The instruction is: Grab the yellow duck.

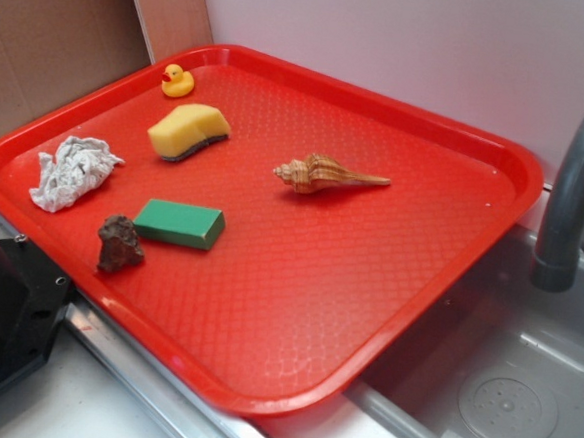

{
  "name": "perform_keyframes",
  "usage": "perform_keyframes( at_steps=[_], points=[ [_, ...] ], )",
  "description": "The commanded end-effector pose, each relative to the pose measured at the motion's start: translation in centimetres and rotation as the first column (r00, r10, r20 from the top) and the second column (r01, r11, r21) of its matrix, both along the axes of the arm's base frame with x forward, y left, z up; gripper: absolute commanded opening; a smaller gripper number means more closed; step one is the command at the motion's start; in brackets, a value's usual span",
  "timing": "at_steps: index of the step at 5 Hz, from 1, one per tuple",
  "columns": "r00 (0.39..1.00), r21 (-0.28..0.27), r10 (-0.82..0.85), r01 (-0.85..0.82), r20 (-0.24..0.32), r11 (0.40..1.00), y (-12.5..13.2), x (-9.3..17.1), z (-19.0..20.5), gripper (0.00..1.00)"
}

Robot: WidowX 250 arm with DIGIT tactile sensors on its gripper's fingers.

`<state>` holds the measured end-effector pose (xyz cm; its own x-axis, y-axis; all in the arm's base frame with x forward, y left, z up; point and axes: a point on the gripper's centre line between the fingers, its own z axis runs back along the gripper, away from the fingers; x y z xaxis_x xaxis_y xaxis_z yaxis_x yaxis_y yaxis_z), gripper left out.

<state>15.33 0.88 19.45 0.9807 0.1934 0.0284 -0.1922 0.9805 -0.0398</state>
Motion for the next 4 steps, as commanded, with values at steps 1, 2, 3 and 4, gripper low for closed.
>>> perform_keyframes(
  at_steps=[1,2,3,4],
  points=[
    [0.969,0.088,0.222,-0.232,0.106,0.969,3.1,3.3,-1.4,1.00],
    [0.969,0.088,0.222,-0.232,0.106,0.969,3.1,3.3,-1.4,1.00],
    [0.969,0.088,0.222,-0.232,0.106,0.969,3.1,3.3,-1.4,1.00],
    [0.884,0.155,0.447,-0.465,0.139,0.872,6.7,6.1,-4.4,1.00]
  ],
)
